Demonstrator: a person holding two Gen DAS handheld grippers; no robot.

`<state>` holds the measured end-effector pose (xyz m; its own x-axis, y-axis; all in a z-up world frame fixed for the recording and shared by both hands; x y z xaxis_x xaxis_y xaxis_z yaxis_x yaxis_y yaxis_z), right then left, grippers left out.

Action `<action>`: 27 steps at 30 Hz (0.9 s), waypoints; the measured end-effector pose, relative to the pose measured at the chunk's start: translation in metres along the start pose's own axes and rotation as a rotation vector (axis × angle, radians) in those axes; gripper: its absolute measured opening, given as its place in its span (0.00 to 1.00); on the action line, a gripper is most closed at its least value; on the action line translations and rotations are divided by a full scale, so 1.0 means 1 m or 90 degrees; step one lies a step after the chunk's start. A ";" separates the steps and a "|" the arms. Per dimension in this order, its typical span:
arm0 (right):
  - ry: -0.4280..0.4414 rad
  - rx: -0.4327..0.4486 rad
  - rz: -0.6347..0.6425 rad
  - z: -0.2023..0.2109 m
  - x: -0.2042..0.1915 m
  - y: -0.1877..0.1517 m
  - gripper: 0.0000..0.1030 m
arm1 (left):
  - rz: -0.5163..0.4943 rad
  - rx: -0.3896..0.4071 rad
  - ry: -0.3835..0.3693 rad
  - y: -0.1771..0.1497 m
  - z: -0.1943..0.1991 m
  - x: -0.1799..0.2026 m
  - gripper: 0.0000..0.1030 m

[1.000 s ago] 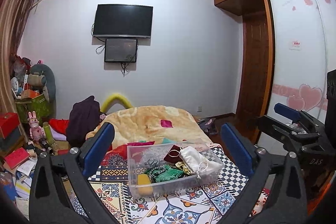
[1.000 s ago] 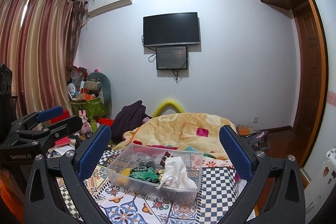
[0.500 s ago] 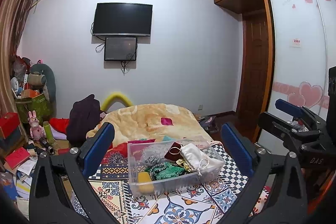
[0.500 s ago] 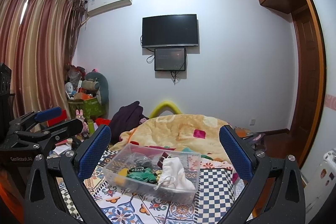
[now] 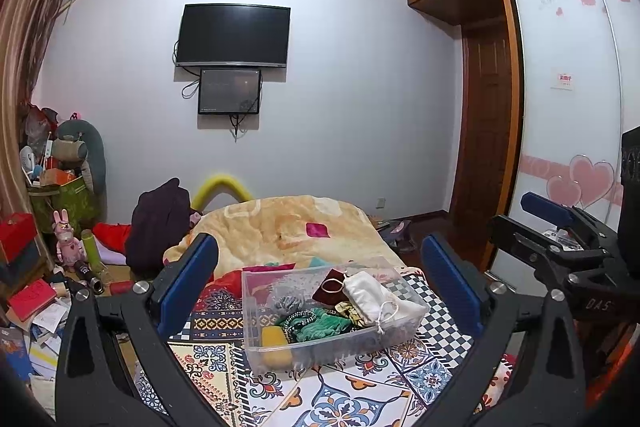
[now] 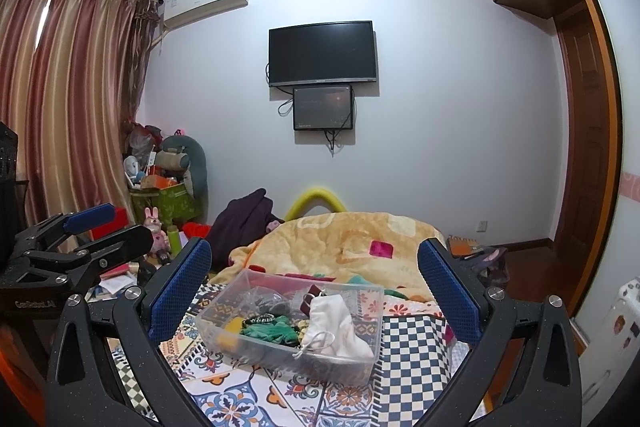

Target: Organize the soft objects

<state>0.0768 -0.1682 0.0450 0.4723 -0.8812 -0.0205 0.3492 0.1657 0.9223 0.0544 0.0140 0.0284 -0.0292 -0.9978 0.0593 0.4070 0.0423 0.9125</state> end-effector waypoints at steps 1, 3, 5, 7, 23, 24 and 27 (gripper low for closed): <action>0.001 0.000 -0.001 0.000 0.000 0.000 1.00 | 0.001 -0.001 0.000 0.000 -0.001 0.000 1.00; 0.000 0.000 0.000 0.000 0.000 0.000 1.00 | 0.003 -0.002 -0.001 -0.001 -0.001 0.000 1.00; 0.000 -0.001 -0.001 0.001 0.000 0.000 1.00 | 0.004 -0.002 -0.001 -0.001 -0.002 -0.001 1.00; 0.001 0.000 -0.001 0.000 0.000 0.000 1.00 | 0.004 -0.002 -0.001 -0.001 -0.002 -0.001 1.00; 0.002 0.001 -0.002 0.001 0.000 0.000 1.00 | 0.004 -0.008 -0.008 -0.002 -0.001 0.000 1.00; 0.002 0.000 -0.002 0.000 0.000 0.000 1.00 | 0.004 -0.009 -0.009 -0.002 -0.001 0.000 1.00; 0.002 0.000 -0.002 0.001 0.000 0.000 1.00 | 0.003 -0.008 -0.008 -0.002 0.000 0.001 1.00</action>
<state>0.0763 -0.1684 0.0451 0.4742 -0.8800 -0.0255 0.3508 0.1623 0.9223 0.0535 0.0130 0.0265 -0.0388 -0.9968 0.0693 0.4181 0.0468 0.9072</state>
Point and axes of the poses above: each gripper's, at about its wrist camera, not at the fingertips, and z roughly against the way its jaws point, x to its right, y to its top, the point moved 2 cm from there along -z, roughly the way its jaws point, and after that the axes turned 12 degrees about -x, right-handed, at the moved point
